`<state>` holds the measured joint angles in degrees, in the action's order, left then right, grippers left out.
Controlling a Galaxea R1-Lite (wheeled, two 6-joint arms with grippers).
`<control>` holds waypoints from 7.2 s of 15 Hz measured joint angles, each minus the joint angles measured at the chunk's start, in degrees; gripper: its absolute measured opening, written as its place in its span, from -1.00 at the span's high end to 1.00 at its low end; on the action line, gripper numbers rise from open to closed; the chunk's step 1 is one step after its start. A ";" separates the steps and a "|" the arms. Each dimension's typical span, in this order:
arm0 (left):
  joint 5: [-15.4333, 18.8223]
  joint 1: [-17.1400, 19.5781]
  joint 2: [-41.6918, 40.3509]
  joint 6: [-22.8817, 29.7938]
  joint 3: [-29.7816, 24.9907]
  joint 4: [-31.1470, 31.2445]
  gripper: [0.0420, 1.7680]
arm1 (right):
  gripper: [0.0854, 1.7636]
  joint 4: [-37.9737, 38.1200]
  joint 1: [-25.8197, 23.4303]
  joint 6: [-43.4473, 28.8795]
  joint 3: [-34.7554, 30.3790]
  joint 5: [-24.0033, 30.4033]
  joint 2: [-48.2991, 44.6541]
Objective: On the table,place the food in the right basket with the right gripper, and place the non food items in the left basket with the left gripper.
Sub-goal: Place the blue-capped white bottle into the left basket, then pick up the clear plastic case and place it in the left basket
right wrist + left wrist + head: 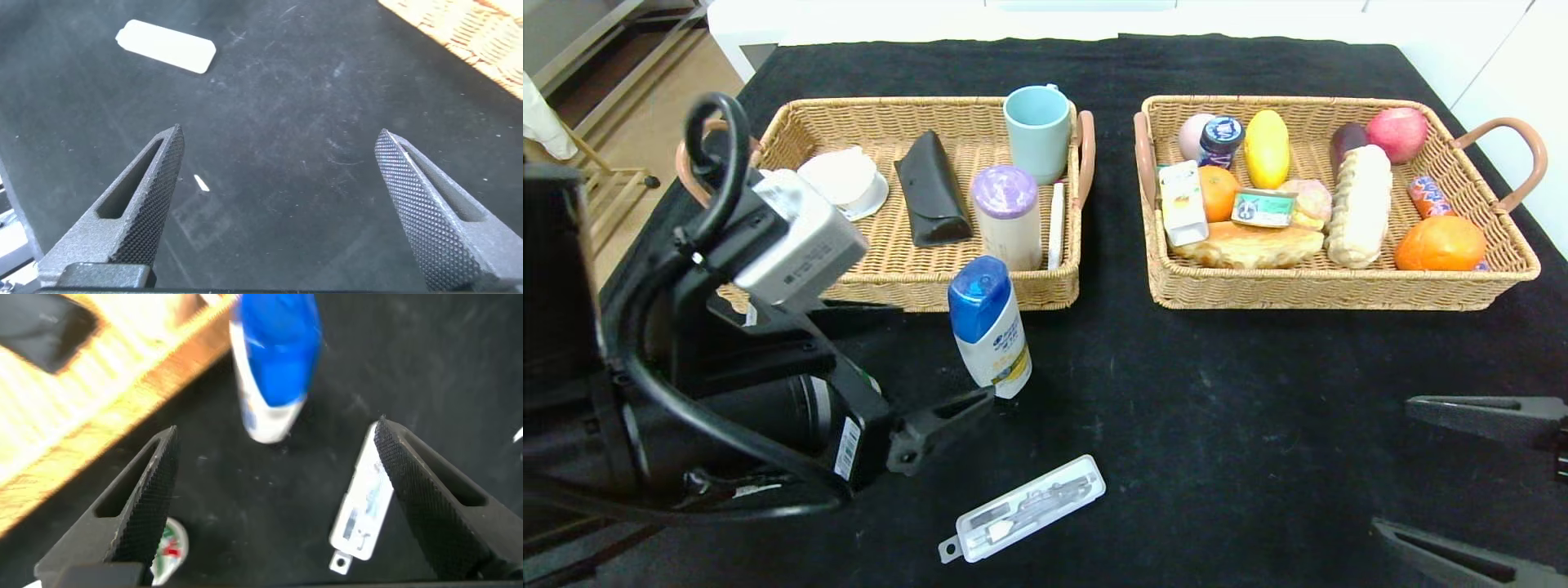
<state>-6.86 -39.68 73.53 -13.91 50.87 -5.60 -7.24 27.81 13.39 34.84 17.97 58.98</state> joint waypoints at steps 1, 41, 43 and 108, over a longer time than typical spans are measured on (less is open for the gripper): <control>-0.35 -0.41 0.69 0.00 -0.40 -0.16 -0.94 | -0.93 -0.02 -0.11 0.01 0.10 0.02 0.00; -7.50 -1.72 12.32 3.61 -0.66 -16.01 0.39 | -0.94 0.07 -0.16 0.06 -0.59 0.11 -0.18; -7.61 -1.72 12.32 3.66 -0.68 -16.01 0.39 | -0.94 0.09 -0.13 0.09 -0.63 0.09 -0.18; -0.30 17.49 22.53 6.42 32.04 -10.67 -0.63 | -0.94 -2.34 -2.40 0.33 -1.30 0.09 2.73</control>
<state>-7.17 -22.19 96.06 -7.49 82.91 -16.26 -9.58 25.41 13.71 33.54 18.05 61.71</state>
